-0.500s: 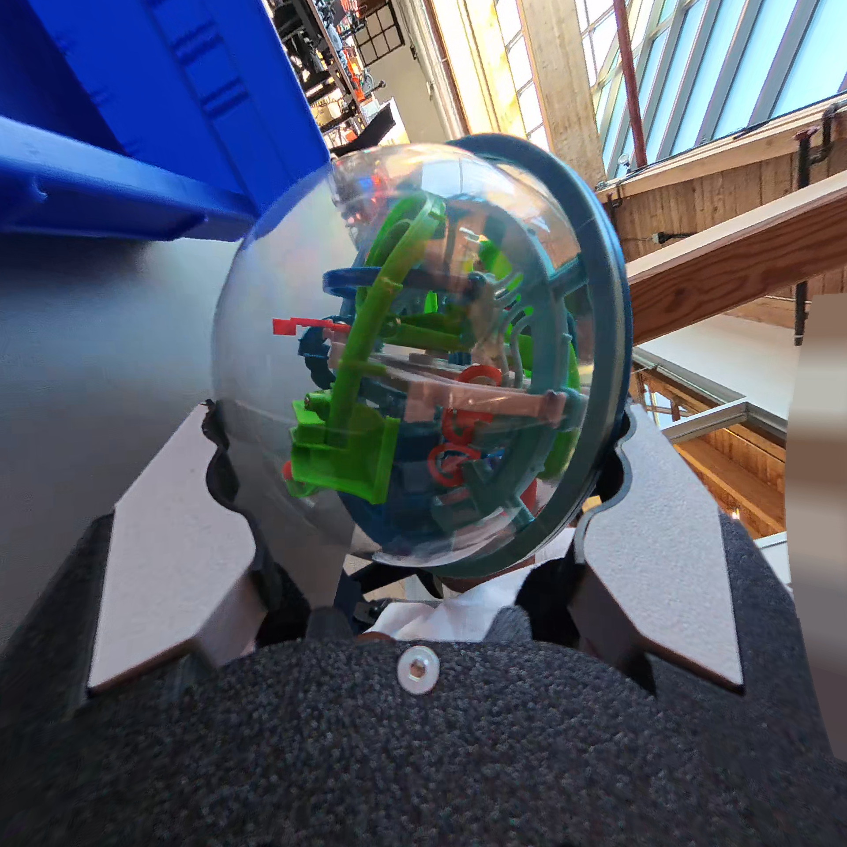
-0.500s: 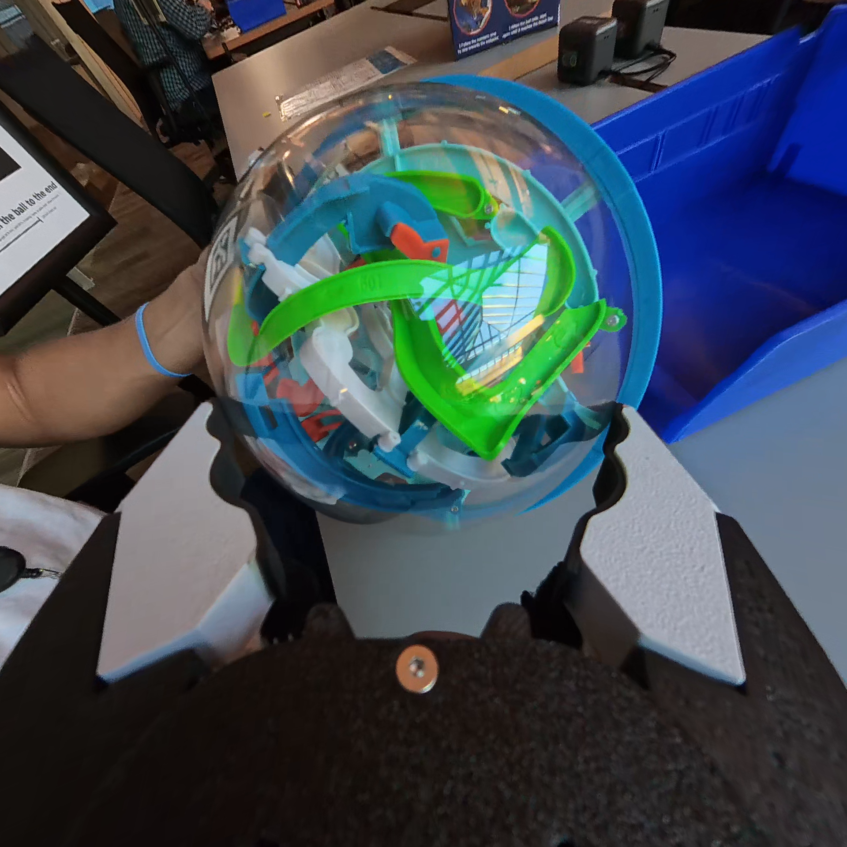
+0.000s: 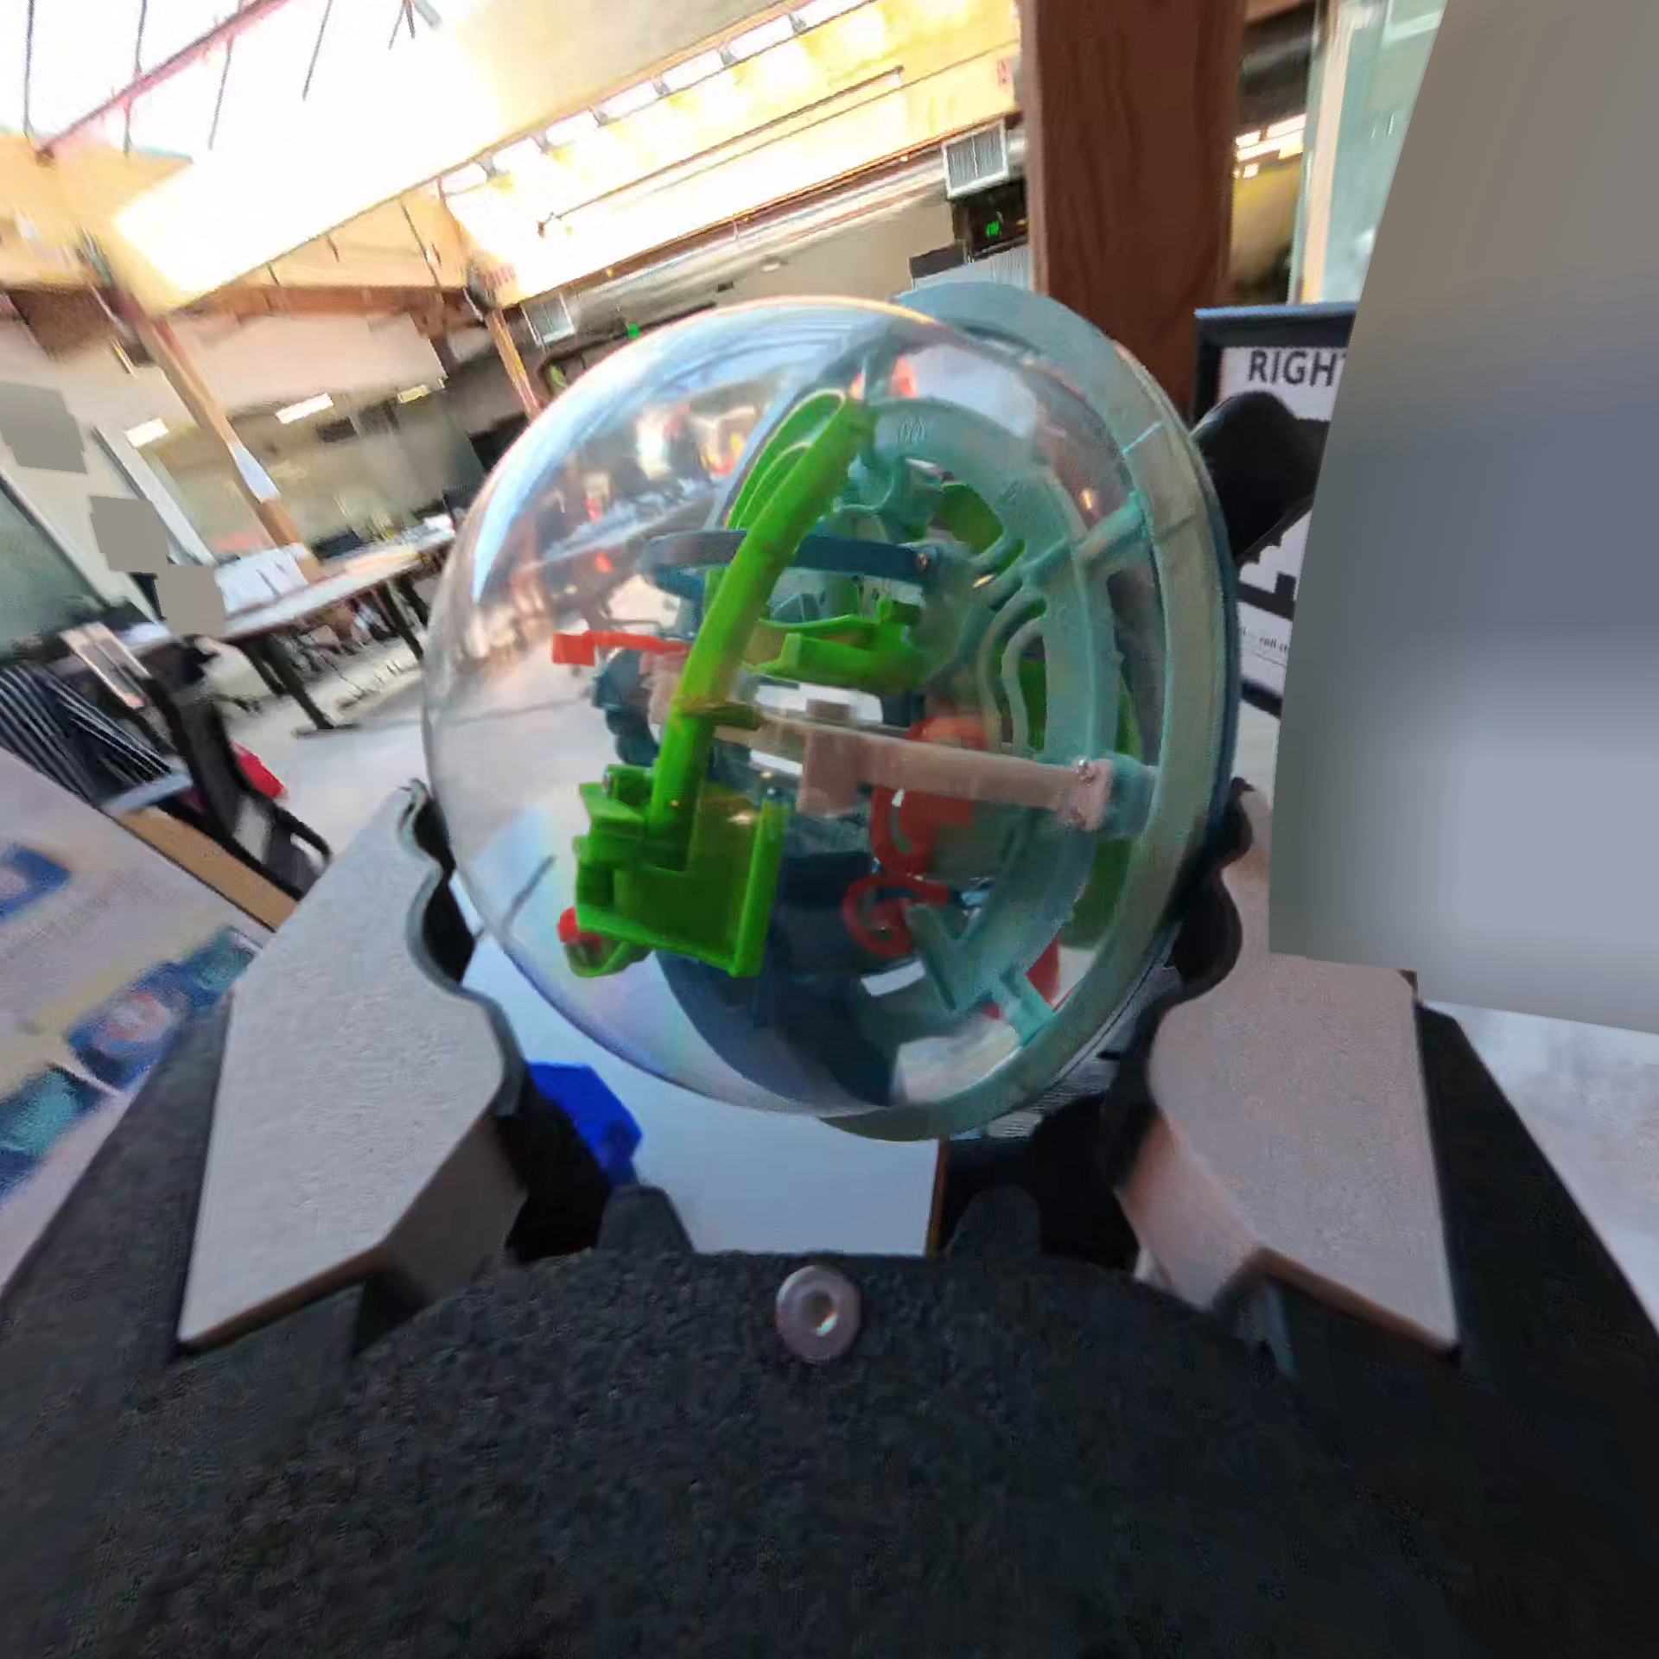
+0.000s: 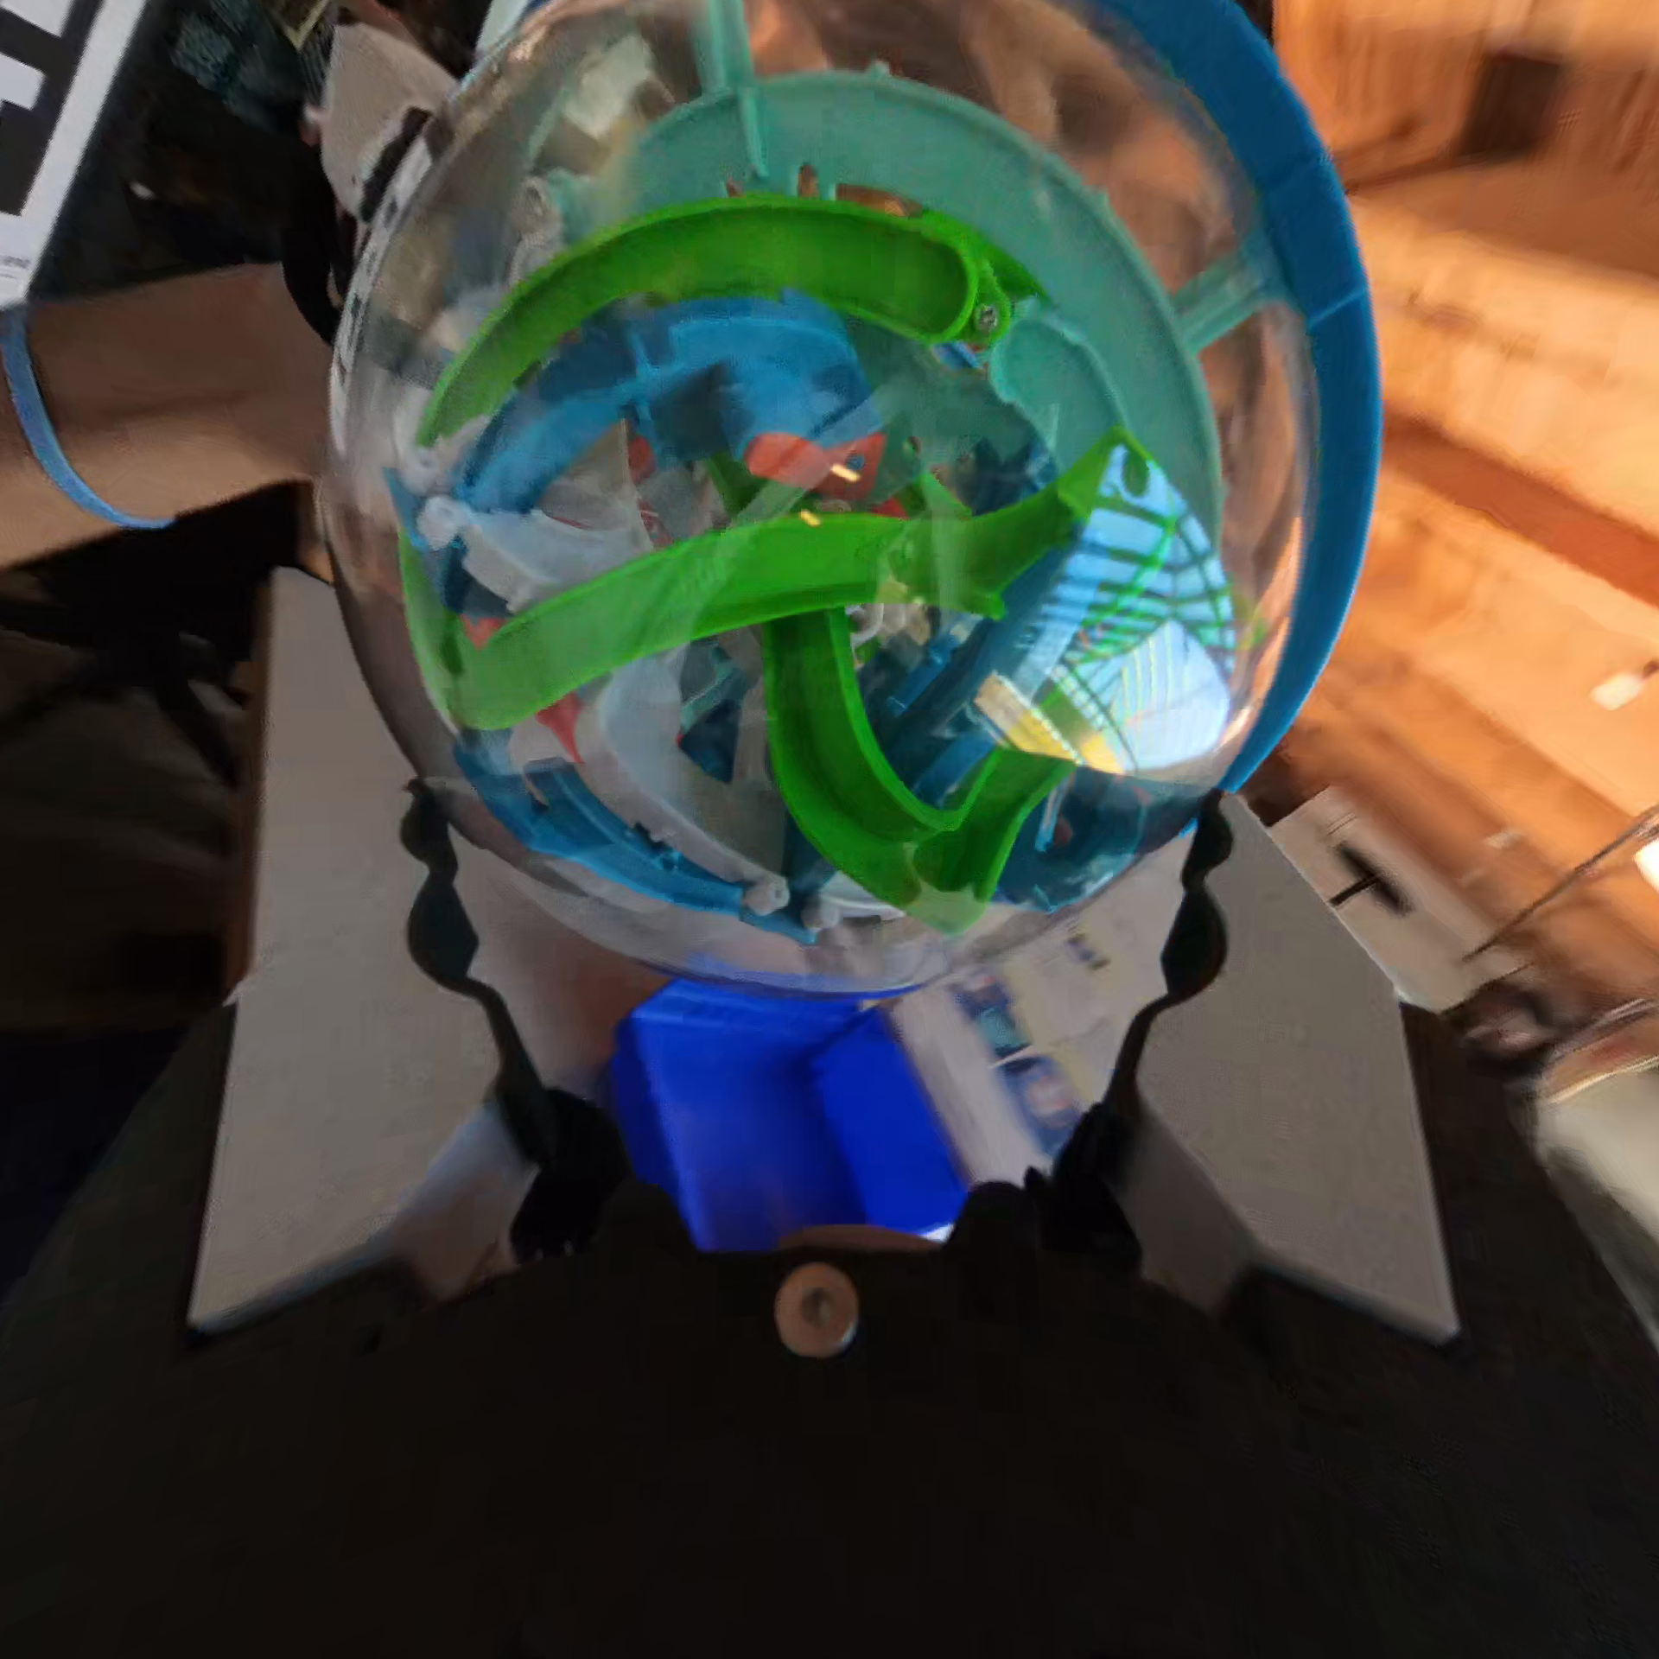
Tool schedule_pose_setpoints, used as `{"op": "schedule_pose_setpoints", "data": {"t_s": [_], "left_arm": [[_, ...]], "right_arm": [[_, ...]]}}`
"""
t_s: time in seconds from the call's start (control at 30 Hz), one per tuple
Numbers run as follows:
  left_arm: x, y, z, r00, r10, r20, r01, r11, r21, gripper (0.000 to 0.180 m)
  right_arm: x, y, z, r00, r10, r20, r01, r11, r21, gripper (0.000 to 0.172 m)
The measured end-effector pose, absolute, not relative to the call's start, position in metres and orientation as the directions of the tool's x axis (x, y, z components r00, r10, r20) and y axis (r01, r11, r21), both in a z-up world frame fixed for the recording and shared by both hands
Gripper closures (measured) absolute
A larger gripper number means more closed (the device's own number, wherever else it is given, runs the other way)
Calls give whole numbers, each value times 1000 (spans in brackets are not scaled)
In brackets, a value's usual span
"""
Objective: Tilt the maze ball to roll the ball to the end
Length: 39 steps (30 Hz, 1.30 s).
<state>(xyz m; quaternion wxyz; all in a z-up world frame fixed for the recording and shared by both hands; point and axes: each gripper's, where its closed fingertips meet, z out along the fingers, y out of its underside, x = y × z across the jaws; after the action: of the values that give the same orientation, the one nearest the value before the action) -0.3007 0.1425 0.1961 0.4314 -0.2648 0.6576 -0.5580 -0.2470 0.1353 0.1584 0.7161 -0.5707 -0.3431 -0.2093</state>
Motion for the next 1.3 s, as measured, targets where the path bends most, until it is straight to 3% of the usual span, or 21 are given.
{"op": "schedule_pose_setpoints", "data": {"t_s": [0.1, 0.27, 0.5, 0.9, 1.3], "left_arm": [[-344, 98, 253, -476, -773, -420, 241, 344, -907, 24], [-404, 34, 330, -441, -696, -567, 370, 434, -821, 24], [-446, -19, 384, -435, -627, -647, 431, 485, -761, 24], [-449, -10, 391, -577, -618, -533, 484, 266, -833, 23], [-437, -9, 391, -590, -595, -546, 504, 257, -825, 23]], "right_arm": [[-290, 89, 226, 531, -24, 847, 803, 333, -494, 18], [-353, 20, 317, 363, -135, 922, 883, 366, -294, 18], [-399, -39, 382, 230, -209, 951, 941, 295, -163, 18], [-414, -39, 397, 220, -112, 969, 967, 152, -202, 18], [-403, -38, 397, 204, -119, 972, 974, 121, -189, 18]]}}
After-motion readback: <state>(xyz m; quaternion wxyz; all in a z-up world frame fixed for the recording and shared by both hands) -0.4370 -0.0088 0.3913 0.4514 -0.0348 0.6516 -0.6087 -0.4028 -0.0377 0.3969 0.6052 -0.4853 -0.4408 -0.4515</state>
